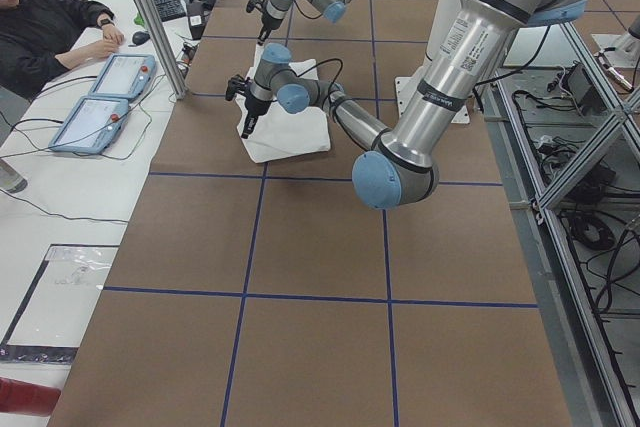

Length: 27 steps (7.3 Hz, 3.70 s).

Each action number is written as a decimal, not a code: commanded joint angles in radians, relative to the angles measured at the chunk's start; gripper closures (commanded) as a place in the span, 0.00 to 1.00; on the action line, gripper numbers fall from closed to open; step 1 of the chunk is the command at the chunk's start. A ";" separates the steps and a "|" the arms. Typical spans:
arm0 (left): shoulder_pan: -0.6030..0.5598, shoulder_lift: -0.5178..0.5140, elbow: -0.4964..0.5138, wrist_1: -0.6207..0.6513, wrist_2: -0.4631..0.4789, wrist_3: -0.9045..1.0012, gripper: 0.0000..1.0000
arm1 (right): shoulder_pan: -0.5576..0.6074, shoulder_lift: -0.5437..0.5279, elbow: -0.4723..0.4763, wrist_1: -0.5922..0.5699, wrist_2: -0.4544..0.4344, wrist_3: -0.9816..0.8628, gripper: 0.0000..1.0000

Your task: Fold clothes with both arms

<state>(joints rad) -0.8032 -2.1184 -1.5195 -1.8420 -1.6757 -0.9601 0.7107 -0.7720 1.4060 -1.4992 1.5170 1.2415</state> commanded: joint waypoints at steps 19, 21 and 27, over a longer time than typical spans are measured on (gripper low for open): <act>0.329 0.311 -0.306 -0.172 -0.007 -0.278 0.77 | -0.040 -0.041 -0.009 0.125 -0.004 -0.080 0.00; 0.329 0.311 -0.312 -0.171 -0.006 -0.276 1.00 | -0.040 -0.043 -0.009 0.125 -0.004 -0.082 0.00; 0.063 0.382 -0.235 -0.175 -0.001 0.115 1.00 | -0.040 -0.044 -0.012 0.131 -0.004 -0.082 0.00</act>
<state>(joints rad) -0.6220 -1.7341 -1.8170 -2.0126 -1.6798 -0.9968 0.6703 -0.8149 1.3951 -1.3687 1.5125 1.1597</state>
